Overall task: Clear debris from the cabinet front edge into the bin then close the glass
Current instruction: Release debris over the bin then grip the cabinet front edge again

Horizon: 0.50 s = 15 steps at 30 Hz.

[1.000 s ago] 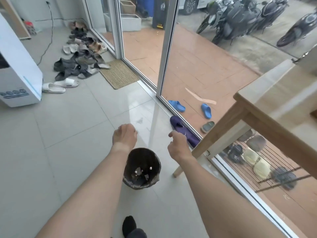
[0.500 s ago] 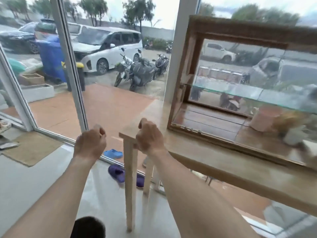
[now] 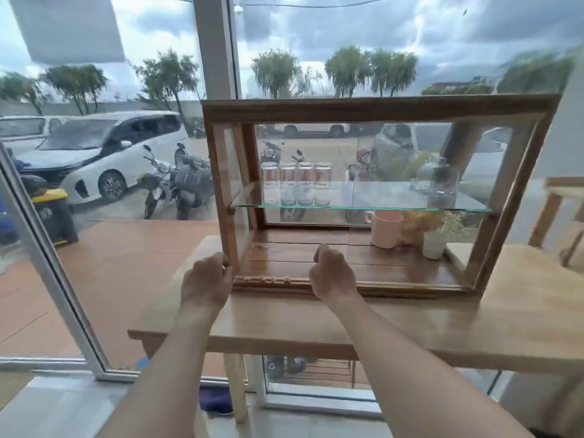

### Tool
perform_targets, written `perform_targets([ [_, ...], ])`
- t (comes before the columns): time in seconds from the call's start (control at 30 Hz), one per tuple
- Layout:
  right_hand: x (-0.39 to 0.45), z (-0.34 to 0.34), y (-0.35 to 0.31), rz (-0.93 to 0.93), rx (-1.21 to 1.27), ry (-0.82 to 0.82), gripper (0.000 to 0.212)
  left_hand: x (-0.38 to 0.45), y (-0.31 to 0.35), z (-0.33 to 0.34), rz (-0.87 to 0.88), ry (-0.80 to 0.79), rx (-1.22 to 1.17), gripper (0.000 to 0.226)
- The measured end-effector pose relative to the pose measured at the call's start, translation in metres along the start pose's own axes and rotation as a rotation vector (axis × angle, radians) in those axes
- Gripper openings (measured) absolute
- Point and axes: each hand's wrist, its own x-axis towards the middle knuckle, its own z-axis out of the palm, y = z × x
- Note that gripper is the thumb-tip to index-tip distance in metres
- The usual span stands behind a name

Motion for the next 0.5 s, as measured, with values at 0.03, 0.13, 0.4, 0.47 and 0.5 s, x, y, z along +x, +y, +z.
perform_targets([
  [0.03, 0.002, -0.003, 0.008, 0.016, -0.012, 0.007, 0.028, 0.003, 0.008, 0.006, 0.014, -0.013, -0.003, 0.014],
  [0.13, 0.008, -0.003, 0.026, 0.033, -0.041, 0.019, 0.029, 0.01, 0.026, 0.025, 0.032, -0.057, -0.01, 0.016],
  [0.4, 0.017, 0.041, 0.026, -0.133, -0.094, -0.066, 0.029, 0.017, 0.042, 0.078, 0.132, -0.145, 0.044, 0.018],
  [0.47, 0.019, 0.054, 0.019, -0.167, -0.1, -0.094, 0.03, 0.018, 0.041, 0.086, 0.173, -0.125, 0.104, 0.017],
  [0.5, 0.021, 0.06, 0.016, -0.174, -0.094, -0.11, 0.029, 0.019, 0.041, 0.089, 0.18, -0.125, 0.124, 0.018],
])
